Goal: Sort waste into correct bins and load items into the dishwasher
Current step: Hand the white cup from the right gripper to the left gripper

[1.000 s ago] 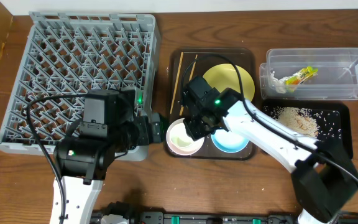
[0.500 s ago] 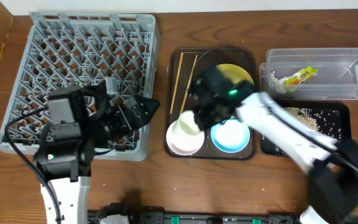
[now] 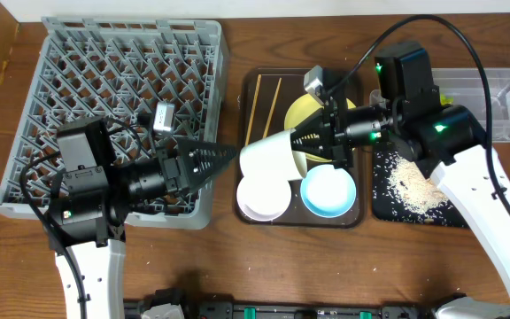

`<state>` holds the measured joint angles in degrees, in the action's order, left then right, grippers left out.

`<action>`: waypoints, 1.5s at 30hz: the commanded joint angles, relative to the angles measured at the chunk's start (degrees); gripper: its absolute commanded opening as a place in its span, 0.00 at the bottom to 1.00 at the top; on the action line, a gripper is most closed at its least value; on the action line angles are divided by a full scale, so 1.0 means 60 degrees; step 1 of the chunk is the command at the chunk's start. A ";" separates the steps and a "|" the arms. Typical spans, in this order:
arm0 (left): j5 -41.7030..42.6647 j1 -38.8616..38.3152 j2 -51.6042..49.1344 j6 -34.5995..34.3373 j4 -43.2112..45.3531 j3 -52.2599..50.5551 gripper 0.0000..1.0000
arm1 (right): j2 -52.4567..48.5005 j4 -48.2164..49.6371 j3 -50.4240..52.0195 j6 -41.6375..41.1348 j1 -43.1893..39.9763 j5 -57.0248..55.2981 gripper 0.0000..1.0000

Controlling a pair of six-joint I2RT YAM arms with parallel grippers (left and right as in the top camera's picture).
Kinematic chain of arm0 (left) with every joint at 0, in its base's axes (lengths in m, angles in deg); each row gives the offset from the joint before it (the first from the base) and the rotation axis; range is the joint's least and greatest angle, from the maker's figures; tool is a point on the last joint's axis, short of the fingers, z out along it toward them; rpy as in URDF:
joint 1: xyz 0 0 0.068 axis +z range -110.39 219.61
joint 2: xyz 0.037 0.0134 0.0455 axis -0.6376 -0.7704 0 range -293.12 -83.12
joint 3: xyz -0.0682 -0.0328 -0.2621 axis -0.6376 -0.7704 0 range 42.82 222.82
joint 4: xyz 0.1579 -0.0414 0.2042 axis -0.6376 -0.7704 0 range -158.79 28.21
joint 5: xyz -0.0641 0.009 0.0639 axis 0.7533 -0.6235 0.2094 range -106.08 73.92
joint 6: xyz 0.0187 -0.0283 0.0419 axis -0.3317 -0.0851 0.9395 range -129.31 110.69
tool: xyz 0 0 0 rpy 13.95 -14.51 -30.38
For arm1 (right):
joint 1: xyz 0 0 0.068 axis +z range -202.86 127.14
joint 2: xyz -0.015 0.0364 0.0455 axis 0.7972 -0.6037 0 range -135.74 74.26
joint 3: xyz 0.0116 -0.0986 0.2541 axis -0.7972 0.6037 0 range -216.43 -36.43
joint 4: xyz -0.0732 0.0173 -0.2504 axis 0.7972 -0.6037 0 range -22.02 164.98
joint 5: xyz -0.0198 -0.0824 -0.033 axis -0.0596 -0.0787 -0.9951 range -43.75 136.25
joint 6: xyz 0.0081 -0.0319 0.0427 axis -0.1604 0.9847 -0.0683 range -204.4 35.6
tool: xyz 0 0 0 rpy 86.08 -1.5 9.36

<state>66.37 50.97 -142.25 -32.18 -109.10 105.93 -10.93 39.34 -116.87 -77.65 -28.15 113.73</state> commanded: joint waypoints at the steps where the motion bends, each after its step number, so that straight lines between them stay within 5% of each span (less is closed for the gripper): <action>1: 0.1177 -0.0051 0.0015 0.0226 0.0047 0.0120 0.96 | -0.0098 0.0284 -0.0040 0.0568 0.0240 0.1508 0.01; 8: 0.1264 -0.0852 0.0025 0.0219 0.0044 0.0120 0.95 | -0.0259 0.0699 -0.0036 0.0557 0.0776 0.0914 0.01; 15: 0.1257 -0.1774 0.0025 0.0226 0.0047 0.0120 0.82 | -0.0361 0.1137 -0.0036 0.0361 0.0962 0.0382 0.01; 32: 0.1246 -0.1807 0.0033 0.0226 0.0051 0.0120 0.70 | -0.0361 0.1796 -0.0036 -0.0692 0.0838 -0.0510 0.01; 40: 0.0066 -0.1807 0.0033 0.0189 0.0051 0.0120 0.69 | -0.0361 0.1836 -0.0036 -0.0798 0.0623 -0.0499 0.01; 45: 0.0066 -0.1807 0.0033 0.0193 0.0051 0.0120 0.56 | -0.0361 0.1840 -0.0036 -0.0805 0.0623 -0.0648 0.05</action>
<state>69.21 40.67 -142.36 -31.09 -107.97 105.93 -12.59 49.53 -116.83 -81.28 -23.06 115.55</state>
